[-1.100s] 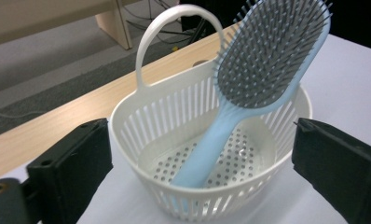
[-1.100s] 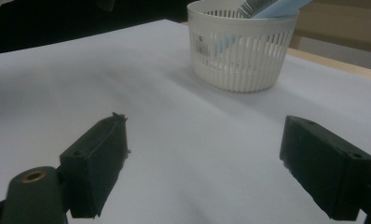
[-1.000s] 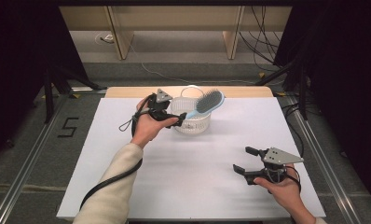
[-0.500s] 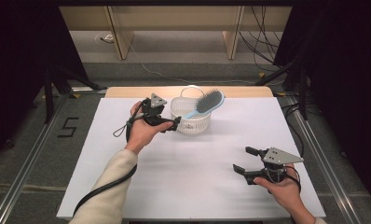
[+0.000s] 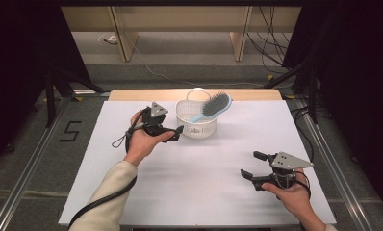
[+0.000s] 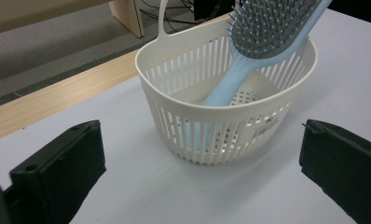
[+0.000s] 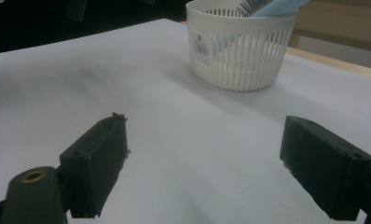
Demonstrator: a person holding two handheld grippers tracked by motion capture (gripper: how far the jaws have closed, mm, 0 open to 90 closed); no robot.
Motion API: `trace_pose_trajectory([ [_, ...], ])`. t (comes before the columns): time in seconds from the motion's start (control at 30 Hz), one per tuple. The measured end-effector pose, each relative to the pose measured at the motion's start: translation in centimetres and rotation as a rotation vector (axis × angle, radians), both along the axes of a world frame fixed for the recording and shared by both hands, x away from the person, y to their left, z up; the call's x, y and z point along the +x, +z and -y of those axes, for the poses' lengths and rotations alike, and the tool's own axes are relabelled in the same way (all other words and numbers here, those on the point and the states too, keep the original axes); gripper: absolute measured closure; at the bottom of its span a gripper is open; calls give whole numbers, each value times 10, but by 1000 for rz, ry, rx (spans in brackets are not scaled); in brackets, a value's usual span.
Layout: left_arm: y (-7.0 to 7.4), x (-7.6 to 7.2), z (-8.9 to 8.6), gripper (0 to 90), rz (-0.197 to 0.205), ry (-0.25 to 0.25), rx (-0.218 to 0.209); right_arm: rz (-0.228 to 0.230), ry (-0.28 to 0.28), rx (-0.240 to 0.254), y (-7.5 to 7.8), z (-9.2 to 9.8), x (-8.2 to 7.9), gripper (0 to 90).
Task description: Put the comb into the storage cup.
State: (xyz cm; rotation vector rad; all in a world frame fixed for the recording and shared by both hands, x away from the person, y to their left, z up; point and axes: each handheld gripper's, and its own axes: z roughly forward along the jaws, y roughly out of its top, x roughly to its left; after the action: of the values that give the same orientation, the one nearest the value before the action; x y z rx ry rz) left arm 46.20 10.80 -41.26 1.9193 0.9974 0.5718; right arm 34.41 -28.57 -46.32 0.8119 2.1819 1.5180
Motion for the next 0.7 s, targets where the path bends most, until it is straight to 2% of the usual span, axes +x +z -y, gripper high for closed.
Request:
trace_pose_trajectory([
  [0.3,-2,-11,-8,0,-7,-7,-16,1,0,2,0,0,0,160],
  [0.5,-4,-19,-14,0,2,-2,-21,2,0,3,0,0,0,161],
  [0.7,-7,-26,-18,0,-3,-9,-9,2,1,1,1,0,0,161],
])
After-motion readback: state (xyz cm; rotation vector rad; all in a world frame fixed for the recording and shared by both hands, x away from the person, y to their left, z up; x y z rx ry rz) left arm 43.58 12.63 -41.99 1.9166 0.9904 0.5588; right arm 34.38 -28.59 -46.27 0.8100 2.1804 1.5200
